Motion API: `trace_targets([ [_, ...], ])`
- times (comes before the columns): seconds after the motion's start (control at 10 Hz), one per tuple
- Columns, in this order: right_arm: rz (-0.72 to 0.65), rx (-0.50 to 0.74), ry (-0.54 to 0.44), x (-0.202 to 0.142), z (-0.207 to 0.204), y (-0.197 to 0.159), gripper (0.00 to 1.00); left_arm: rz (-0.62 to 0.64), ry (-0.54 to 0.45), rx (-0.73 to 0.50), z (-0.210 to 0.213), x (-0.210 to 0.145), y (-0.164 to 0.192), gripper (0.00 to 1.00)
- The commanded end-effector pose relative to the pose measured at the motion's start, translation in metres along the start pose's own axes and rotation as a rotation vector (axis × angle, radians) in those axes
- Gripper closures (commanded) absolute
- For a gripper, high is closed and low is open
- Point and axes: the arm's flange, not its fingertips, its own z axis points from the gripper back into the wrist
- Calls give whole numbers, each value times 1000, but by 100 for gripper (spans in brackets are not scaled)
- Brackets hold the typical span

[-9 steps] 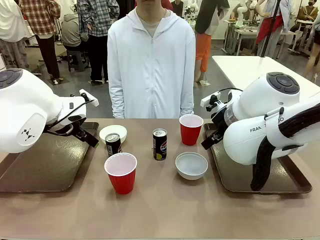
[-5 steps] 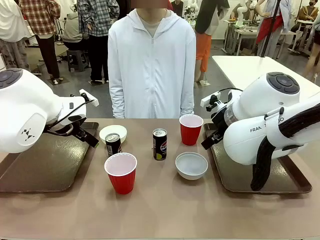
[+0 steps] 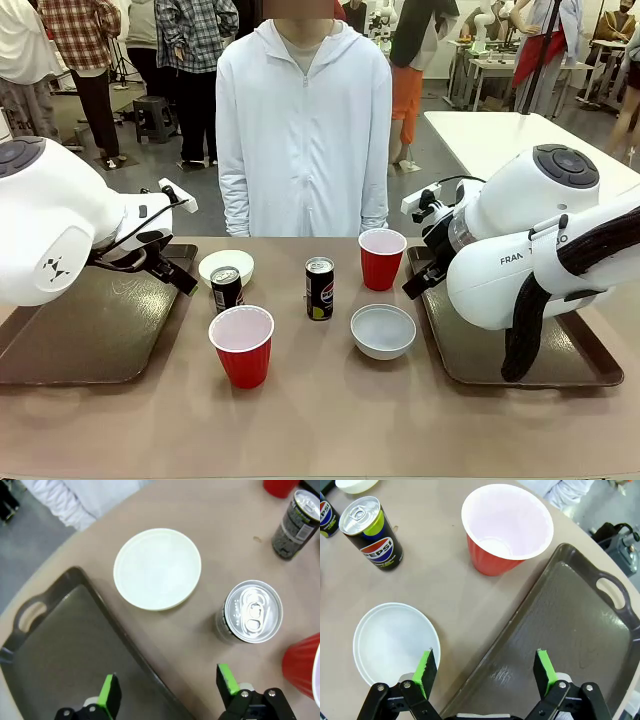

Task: Prepare tableware on both trays.
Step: Pick up a Picnic Bowl from the table and place it on a Handle tray.

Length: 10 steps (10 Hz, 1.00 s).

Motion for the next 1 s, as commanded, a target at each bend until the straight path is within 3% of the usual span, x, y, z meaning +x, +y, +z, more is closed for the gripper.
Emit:
trace_targets([
  [0.0, 0, 0, 0, 0, 0, 0, 0, 0, -3, 1, 1, 1, 0, 0],
  [0.3, 0, 0, 0, 0, 0, 0, 0, 0, 0, 0, 0, 0, 0, 0],
  [0.5, -47, 27, 92, -13, 44, 9, 0, -38, 105, -122, 45, -21, -11, 0],
  [0.7, -105, 76, 216, -54, 113, 17, 0, -25, 211, -232, 95, -53, -14, 0],
  [0.9, -152, 139, 313, -97, 145, 27, 0, -27, 309, -227, 116, -82, -18, 0],
])
